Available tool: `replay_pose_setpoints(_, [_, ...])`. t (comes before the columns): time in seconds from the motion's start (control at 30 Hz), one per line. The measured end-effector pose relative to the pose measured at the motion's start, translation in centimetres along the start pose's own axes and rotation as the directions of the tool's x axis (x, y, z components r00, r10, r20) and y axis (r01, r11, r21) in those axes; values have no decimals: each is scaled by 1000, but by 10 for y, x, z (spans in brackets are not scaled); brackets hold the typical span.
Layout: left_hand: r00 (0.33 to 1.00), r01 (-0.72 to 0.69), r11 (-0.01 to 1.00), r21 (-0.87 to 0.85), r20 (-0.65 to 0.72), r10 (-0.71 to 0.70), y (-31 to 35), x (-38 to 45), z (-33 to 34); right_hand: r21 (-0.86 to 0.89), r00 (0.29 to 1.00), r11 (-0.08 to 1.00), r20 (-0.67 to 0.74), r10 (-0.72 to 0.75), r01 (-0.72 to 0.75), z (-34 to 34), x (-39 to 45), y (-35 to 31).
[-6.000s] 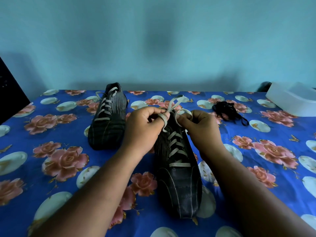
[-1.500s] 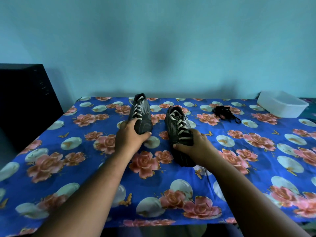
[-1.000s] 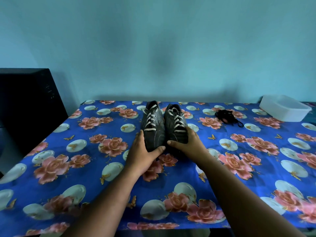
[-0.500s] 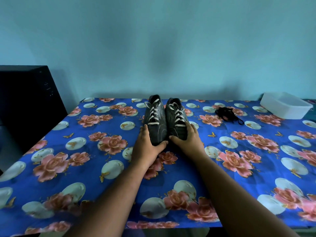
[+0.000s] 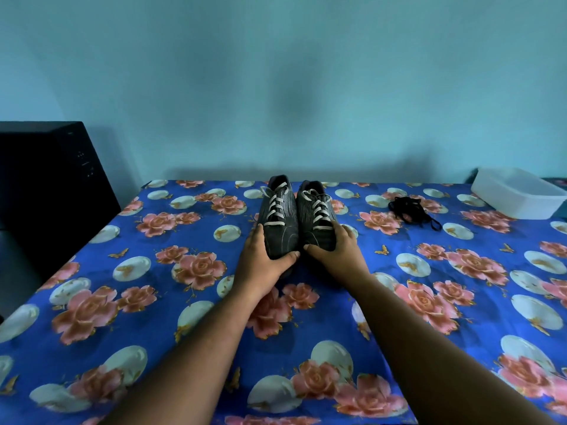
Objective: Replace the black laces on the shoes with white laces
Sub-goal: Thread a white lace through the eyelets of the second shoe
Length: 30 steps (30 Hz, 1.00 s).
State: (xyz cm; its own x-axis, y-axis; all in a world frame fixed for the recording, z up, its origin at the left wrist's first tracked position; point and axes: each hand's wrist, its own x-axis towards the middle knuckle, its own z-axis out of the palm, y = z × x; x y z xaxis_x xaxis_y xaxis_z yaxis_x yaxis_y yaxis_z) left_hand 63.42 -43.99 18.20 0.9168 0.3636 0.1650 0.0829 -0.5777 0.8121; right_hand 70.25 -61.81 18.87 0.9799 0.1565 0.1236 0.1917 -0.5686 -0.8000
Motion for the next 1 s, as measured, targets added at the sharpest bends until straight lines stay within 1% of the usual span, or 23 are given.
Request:
replay_pose_setpoints(0.2, [1000, -26, 1000, 16, -12, 26, -3, 72, 14, -26, 999, 999, -28, -21, 21, 2, 75, -2])
replay_pose_setpoints(0.33, [1000, -3, 1000, -6, -17, 2, -13, 130, 23, -44, 999, 998, -10, -44, 43, 13, 129, -2])
replay_pose_setpoints(0.43, [997, 76, 995, -67, 17, -75, -18, 166, 34, -53, 1000, 999, -13, -2, 1, 16, 163, -1])
replay_pose_setpoints(0.47, [997, 79, 994, -72, 17, -78, -16, 170, 36, -56, 1000, 998, -14, 6, -6, 16, 168, -1])
replay_pose_setpoints(0.57, [998, 66, 998, -21, -20, -66, -5, 176, 35, -60, 999, 998, 14, 34, -33, 14, 177, -8])
replay_pose_setpoints(0.67, [993, 115, 993, -29, 12, -115, 5, 170, 32, -60, 996, 996, 49, 72, -69, 10, 173, -13])
replay_pose_setpoints(0.77, [980, 165, 986, 34, 111, -167, 27, 155, 22, -46, 985, 990, 99, 138, -134, -3, 160, -26])
replay_pose_setpoints(0.8, [977, 160, 985, 70, 133, -168, 33, 149, 20, -53, 980, 986, 114, 161, -156, -7, 153, -30])
replay_pose_setpoints(0.9, [959, 176, 971, 159, 196, -206, 44, 126, 10, -141, 955, 962, 156, 254, -233, -18, 129, -44])
replay_pose_setpoints(1.0, [931, 228, 959, 171, 252, -266, 57, 95, 0, -209, 931, 939, 191, 312, -272, -24, 98, -53])
